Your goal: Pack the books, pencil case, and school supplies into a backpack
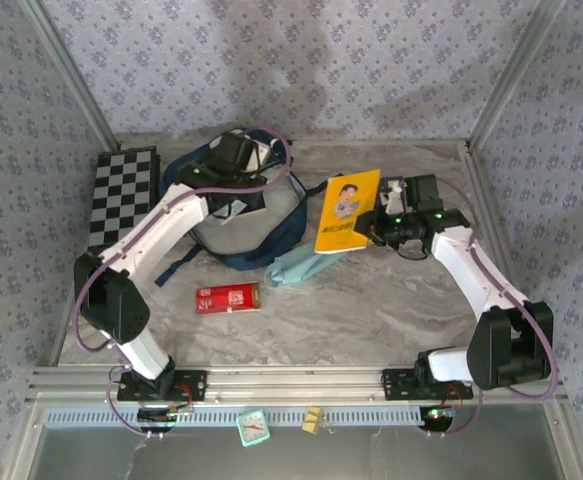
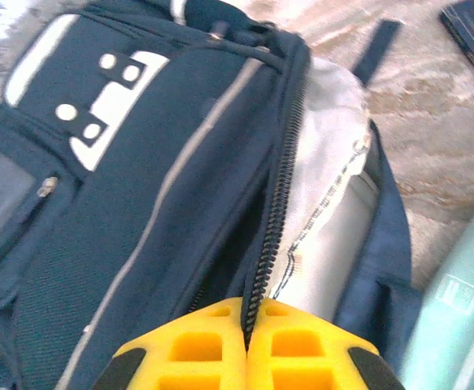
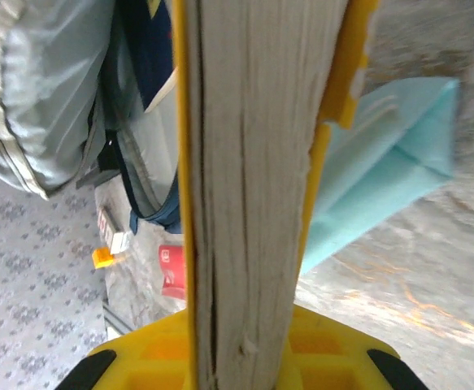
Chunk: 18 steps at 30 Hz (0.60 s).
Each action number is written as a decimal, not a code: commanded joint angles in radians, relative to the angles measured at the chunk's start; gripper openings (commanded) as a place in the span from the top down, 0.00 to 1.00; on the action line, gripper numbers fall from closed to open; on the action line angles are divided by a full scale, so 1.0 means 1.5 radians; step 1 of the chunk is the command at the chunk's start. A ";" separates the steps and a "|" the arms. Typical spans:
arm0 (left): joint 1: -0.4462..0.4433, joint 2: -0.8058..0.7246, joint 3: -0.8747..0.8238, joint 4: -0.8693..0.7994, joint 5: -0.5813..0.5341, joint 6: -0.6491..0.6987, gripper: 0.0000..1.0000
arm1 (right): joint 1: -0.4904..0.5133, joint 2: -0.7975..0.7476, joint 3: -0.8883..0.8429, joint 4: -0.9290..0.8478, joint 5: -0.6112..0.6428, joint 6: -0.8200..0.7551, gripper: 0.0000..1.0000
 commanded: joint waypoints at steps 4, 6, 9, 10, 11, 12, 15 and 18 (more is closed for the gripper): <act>0.010 -0.033 0.077 0.005 -0.021 -0.017 1.00 | 0.099 0.069 0.035 0.164 -0.005 0.099 1.00; 0.010 -0.035 0.086 0.006 -0.024 -0.018 1.00 | 0.125 0.110 0.049 0.215 -0.005 0.131 1.00; 0.011 -0.033 0.094 0.006 -0.033 -0.024 1.00 | 0.155 0.168 0.085 0.277 -0.024 0.172 1.00; 0.011 -0.030 0.103 0.006 -0.035 -0.026 1.00 | 0.165 0.182 0.095 0.285 -0.017 0.178 1.00; 0.010 -0.029 0.110 -0.013 -0.035 -0.028 1.00 | 0.177 0.200 0.113 0.291 -0.010 0.180 1.00; 0.011 -0.029 0.111 -0.012 -0.034 -0.026 1.00 | 0.191 0.221 0.142 0.293 -0.007 0.177 1.00; 0.010 -0.024 0.119 -0.009 -0.032 -0.027 1.00 | 0.222 0.289 0.201 0.305 0.012 0.178 1.00; 0.010 -0.023 0.127 -0.008 -0.036 -0.034 1.00 | 0.241 0.382 0.282 0.308 0.018 0.183 1.00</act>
